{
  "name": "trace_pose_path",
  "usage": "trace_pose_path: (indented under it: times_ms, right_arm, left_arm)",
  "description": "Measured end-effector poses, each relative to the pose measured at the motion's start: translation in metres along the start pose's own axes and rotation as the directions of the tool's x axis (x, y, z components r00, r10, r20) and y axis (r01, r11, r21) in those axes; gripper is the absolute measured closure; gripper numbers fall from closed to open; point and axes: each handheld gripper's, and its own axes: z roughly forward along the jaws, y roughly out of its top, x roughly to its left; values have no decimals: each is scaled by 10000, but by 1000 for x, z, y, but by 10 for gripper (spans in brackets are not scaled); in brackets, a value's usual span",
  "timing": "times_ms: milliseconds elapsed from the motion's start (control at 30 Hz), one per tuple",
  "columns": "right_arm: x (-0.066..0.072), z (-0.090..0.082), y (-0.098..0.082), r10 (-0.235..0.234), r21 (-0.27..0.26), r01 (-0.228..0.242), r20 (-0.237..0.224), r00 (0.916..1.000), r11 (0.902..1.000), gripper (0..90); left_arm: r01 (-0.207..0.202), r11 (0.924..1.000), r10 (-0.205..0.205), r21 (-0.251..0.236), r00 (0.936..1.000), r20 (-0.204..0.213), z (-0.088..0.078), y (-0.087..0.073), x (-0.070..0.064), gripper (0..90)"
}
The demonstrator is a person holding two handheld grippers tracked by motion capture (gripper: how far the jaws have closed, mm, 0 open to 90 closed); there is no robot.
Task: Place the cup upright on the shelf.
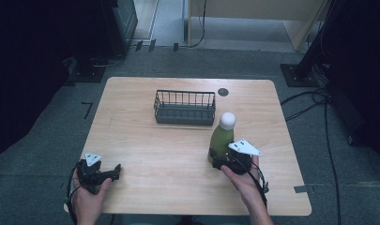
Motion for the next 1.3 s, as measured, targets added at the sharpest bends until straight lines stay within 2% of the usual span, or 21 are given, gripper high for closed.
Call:
trace_pose_path:
  times_ms: [267,633,867,900,1067,1133,1167,1300]
  right_arm:
    - [0,0,4,-28,-65,28,-8,10000,10000,176]
    - [0,3,12,184,-303,-189,-156,9997,9994,164]
    - [0,7,18,539,-457,-551,-264,9982,9974,157]
    - [2,8,19,344,-527,-351,-133,9993,9980,174]
    - [4,10,22,357,-600,-343,228,9991,9976,185]
    - [4,10,23,443,-570,-430,213,9988,9974,187]
    - [3,11,25,559,-565,-558,2,9984,9968,190]
    - [6,12,30,434,-570,-438,-86,9990,9974,192]
  left_arm:
    - [2,10000,-2,-1,10000,2,0,0,0,2]
    - [6,10000,-6,-4,10000,1,0,0,0,2]
    - [9,10000,-9,-7,10000,-1,0,0,0,2]
    - [9,10000,-9,-5,10000,2,0,0,0,1]
    - [23,10000,-23,-6,10000,5,0,0,0,2]
    - [25,10000,-25,-5,10000,6,0,0,0,1]
    - [23,10000,-23,-6,10000,5,0,0,0,2]
    - [23,10000,-23,-18,10000,9,0,0,0,2]
